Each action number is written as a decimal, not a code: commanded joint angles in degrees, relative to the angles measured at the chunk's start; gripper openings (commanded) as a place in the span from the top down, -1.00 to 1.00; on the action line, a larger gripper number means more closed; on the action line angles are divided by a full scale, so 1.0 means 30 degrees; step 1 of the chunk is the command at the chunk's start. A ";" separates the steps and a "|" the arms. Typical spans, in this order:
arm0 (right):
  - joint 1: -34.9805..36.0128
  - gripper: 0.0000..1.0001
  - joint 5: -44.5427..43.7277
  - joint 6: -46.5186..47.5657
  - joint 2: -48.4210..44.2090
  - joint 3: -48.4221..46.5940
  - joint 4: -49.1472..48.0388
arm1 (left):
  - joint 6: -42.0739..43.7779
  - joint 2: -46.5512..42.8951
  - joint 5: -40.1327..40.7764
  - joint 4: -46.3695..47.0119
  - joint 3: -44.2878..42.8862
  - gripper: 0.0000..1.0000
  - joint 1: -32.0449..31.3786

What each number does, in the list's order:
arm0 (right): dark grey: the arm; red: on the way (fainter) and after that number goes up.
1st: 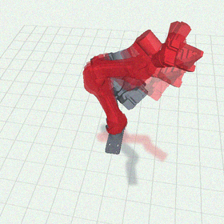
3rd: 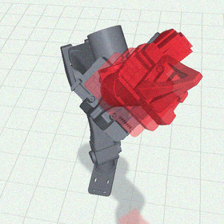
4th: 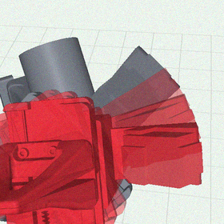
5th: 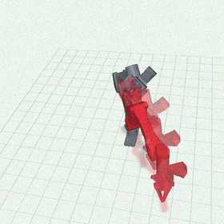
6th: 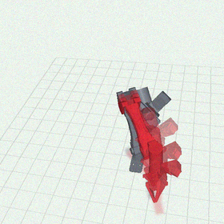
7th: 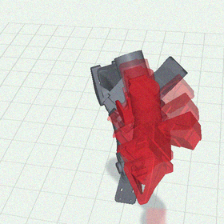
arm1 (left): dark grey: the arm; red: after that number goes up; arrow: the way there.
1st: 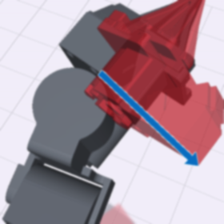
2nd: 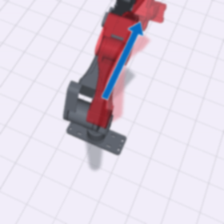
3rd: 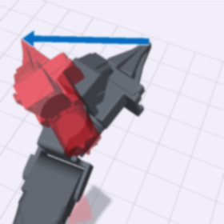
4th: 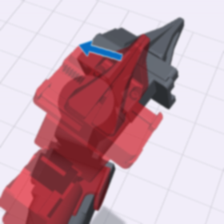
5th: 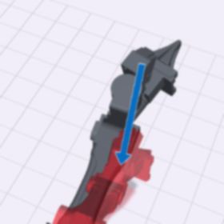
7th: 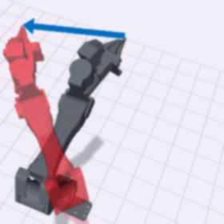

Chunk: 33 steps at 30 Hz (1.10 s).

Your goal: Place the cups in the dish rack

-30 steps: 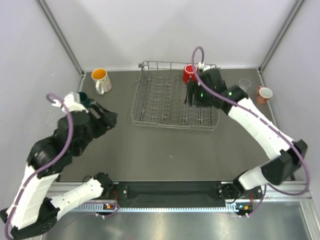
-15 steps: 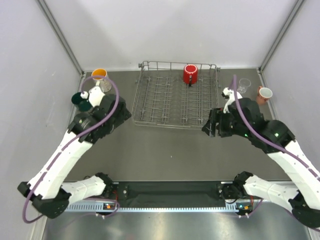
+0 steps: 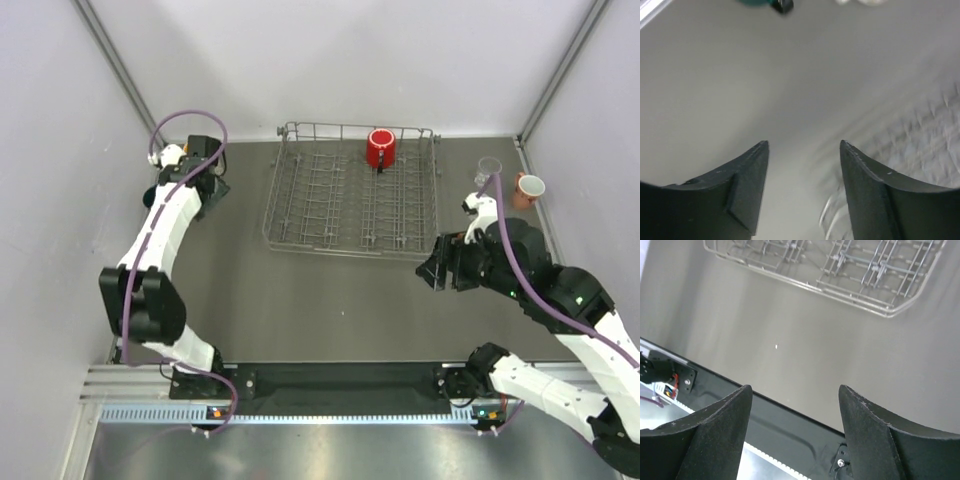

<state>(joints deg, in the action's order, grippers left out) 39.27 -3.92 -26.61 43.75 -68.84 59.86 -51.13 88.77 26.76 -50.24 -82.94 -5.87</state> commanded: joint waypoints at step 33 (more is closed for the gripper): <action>0.0095 -0.41 -0.2032 -0.2526 -0.0490 0.1852 -0.0469 | 0.0288 1.0811 -0.0395 0.2654 -0.7074 0.08 0.5619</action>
<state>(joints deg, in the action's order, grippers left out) 39.27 -8.51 -33.26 42.30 -62.13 59.61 -48.07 123.39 25.10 -41.93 -105.62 10.90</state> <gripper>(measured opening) 0.701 0.469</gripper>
